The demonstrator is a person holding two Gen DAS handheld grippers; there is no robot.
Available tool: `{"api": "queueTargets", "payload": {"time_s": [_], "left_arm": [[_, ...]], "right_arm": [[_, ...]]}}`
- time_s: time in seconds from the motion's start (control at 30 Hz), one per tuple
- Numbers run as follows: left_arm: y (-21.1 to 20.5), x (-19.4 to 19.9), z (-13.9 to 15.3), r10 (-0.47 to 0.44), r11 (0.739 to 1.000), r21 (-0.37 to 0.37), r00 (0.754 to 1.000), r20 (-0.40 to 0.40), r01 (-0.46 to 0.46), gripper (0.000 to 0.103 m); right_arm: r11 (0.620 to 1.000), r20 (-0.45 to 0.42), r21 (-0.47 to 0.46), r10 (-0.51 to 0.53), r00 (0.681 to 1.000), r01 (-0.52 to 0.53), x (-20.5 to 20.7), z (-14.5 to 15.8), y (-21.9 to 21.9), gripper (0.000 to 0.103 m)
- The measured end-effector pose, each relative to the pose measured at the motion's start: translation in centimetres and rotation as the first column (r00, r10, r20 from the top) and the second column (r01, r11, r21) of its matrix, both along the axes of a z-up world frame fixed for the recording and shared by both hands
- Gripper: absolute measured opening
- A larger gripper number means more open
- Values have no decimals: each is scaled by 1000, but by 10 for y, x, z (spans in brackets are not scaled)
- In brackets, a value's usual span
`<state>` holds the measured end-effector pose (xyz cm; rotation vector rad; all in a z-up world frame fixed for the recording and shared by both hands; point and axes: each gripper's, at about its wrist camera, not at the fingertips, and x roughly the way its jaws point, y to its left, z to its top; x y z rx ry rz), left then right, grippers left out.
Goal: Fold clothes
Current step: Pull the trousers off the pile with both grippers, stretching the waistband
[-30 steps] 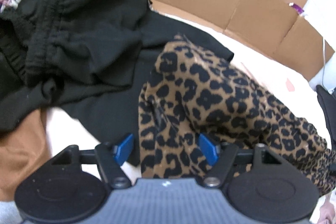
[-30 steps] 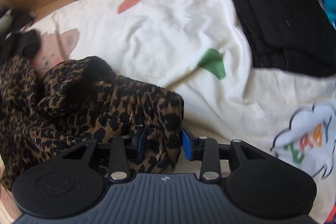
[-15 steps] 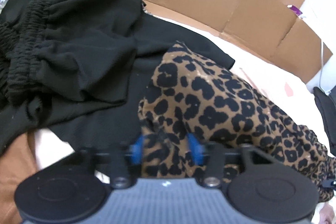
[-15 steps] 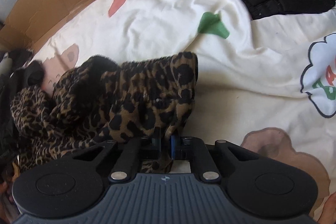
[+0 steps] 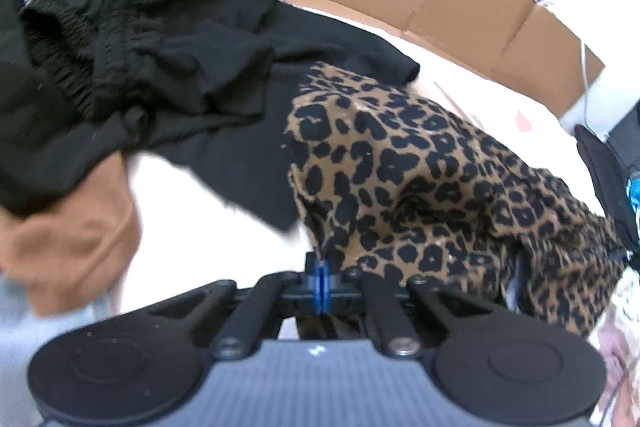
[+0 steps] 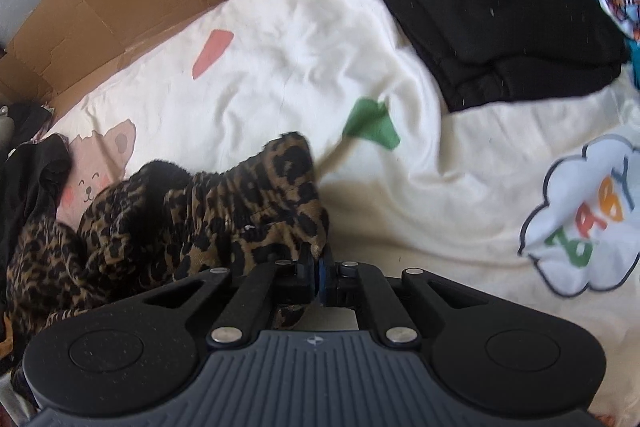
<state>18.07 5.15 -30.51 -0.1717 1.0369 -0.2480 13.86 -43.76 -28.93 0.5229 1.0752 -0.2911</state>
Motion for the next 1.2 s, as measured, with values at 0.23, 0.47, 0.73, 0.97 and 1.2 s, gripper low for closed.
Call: {"api": "queueTargets", "payload": {"time_s": [0.23,0.47,0.73,0.97,1.2], "left_arm": [[12,-44,19,12,1000,-5,999,-48,-12,2],[32,-86,33,79,997,27,995,-63,-77,1],[40,-101,33,107,988,123,988,-107,-93,9],[32,-59,72,51,990,133,998,47,-57,20],[-19,-18,79,-114,989,109,988,105,103,29]], "right_arm": [[995,31,-42,86,996,-85,21,22,3,0],[989,59,-43,146,988,-144,39,30,18,0],[972,-23,-80,218,976,-219,44,6,27,0],[978,-20,-35,205,979,-205,37,-1,20,3],[987,-9,-2,161,987,-161,30,-6,19,3]]}}
